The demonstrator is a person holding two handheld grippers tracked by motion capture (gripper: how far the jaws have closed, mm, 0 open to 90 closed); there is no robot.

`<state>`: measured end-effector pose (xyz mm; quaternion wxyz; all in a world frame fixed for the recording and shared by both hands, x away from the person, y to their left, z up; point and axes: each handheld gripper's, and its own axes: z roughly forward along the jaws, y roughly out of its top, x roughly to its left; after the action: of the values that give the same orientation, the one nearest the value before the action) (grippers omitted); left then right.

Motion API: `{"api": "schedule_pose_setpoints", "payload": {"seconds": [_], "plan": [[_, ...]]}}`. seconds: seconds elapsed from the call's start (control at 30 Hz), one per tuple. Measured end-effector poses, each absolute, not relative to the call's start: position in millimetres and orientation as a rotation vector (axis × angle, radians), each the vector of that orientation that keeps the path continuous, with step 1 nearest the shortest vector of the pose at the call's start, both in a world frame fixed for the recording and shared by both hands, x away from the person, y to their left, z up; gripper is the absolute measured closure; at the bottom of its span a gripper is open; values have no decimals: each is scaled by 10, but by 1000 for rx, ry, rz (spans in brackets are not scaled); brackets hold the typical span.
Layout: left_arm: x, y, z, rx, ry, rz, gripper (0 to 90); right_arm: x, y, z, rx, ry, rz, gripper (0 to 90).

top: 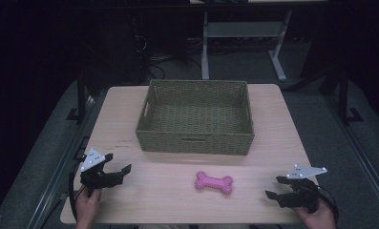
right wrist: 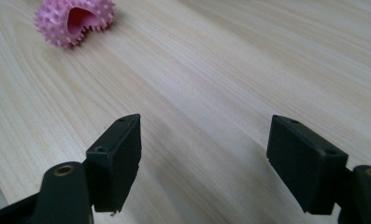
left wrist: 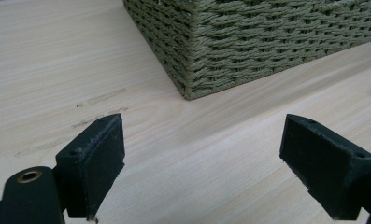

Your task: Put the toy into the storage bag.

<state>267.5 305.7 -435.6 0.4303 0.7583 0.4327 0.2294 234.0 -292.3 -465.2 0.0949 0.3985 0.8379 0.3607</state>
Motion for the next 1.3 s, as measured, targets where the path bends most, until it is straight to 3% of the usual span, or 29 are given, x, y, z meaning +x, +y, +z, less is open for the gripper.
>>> {"api": "schedule_pose_setpoints", "payload": {"seconds": [0.4,1.3], "plan": [[2653,3027,-4359,1890,1053,586,134,2390,-2932,-4513,1131,2490,1111,244],[2615,3049,-4359,1884,1050,583,134,2679,-2475,-4158,919,2654,1054,203]]}}
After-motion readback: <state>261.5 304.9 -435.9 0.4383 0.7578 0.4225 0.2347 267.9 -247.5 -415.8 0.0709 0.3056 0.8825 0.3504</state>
